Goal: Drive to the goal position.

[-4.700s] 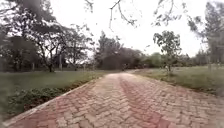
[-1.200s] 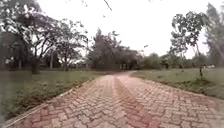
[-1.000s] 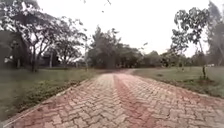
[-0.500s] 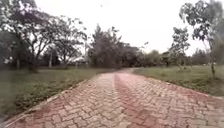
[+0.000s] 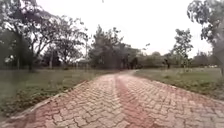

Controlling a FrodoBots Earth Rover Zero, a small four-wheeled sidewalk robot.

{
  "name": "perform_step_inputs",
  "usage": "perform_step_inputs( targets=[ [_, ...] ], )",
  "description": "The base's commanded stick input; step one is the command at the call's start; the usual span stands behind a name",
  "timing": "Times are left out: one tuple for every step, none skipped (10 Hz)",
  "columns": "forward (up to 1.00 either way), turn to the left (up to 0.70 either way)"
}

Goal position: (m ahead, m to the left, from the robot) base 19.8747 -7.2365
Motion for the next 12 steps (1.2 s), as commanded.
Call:
perform_step_inputs(
  targets=[
    [0.70,0.00],
    [0.70,0.00],
    [0.70,0.00],
    [0.70,0.00],
    [0.70,0.00],
    [0.70,0.00],
    [0.70,0.00],
    [0.70,0.00],
    [0.70,0.00],
    [0.70,0.00],
    [0.70,0.00],
    [0.70,0.00]
  ],
)
